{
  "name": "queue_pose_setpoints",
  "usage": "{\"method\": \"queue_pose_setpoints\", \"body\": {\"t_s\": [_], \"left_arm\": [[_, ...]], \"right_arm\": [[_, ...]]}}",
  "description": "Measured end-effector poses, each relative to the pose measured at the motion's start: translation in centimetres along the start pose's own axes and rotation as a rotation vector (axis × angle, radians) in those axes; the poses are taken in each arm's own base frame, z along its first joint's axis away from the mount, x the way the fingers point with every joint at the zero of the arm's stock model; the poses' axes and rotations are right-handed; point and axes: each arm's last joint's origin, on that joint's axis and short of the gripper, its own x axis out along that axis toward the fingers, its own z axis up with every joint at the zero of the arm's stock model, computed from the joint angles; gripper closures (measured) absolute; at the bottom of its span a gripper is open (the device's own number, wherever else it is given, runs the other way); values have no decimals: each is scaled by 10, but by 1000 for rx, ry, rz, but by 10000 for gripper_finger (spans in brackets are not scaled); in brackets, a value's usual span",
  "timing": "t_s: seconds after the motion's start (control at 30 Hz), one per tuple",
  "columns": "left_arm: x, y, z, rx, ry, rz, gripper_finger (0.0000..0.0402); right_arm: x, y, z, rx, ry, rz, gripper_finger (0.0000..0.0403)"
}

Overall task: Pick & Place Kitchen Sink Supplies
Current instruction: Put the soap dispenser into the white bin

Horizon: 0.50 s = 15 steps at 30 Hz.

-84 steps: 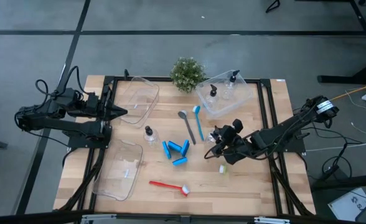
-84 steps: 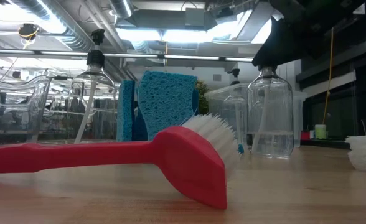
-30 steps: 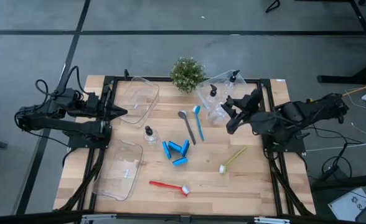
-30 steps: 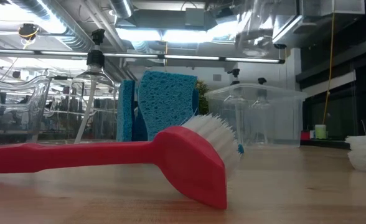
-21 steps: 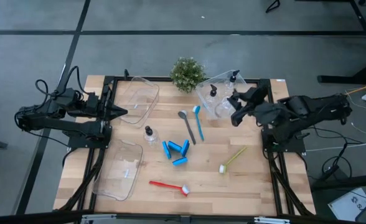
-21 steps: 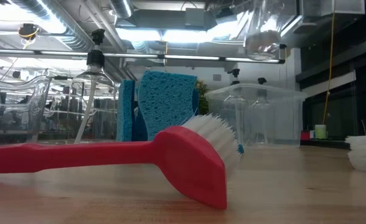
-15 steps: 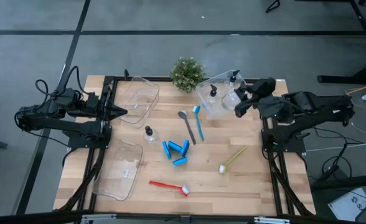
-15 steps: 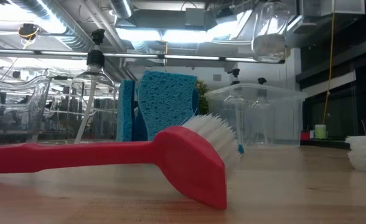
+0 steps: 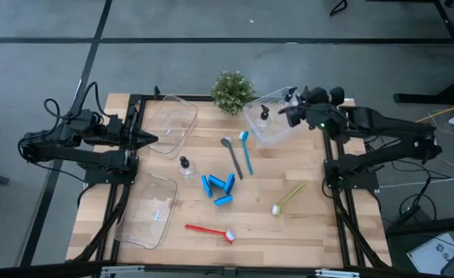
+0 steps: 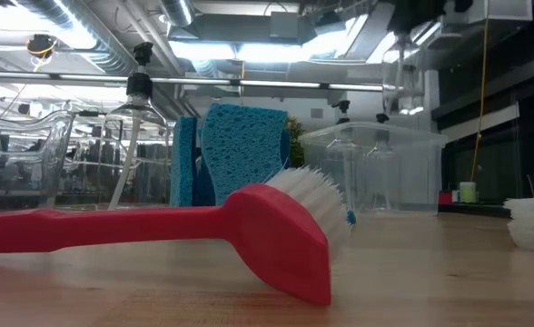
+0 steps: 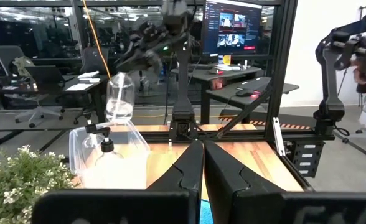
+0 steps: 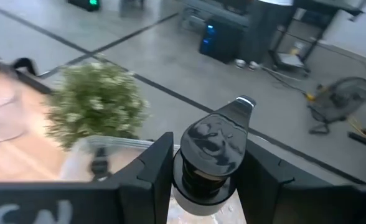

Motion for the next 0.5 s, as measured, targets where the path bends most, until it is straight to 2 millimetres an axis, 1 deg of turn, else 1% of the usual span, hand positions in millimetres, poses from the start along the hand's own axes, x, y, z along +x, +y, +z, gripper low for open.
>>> {"method": "queue_pose_setpoints", "body": {"t_s": [0.13, 0.37, 0.5], "left_arm": [[0, 0, 0, 0, 0, 0, 389], [0, 0, 0, 0, 0, 0, 391], [0, 0, 0, 0, 0, -1, 389]], "right_arm": [[17, -1, -8, 16, 21, -50, 266], [40, 3, -15, 61, 18, -12, 266], [54, 5, -26, 73, 25, 8, 266]]}}
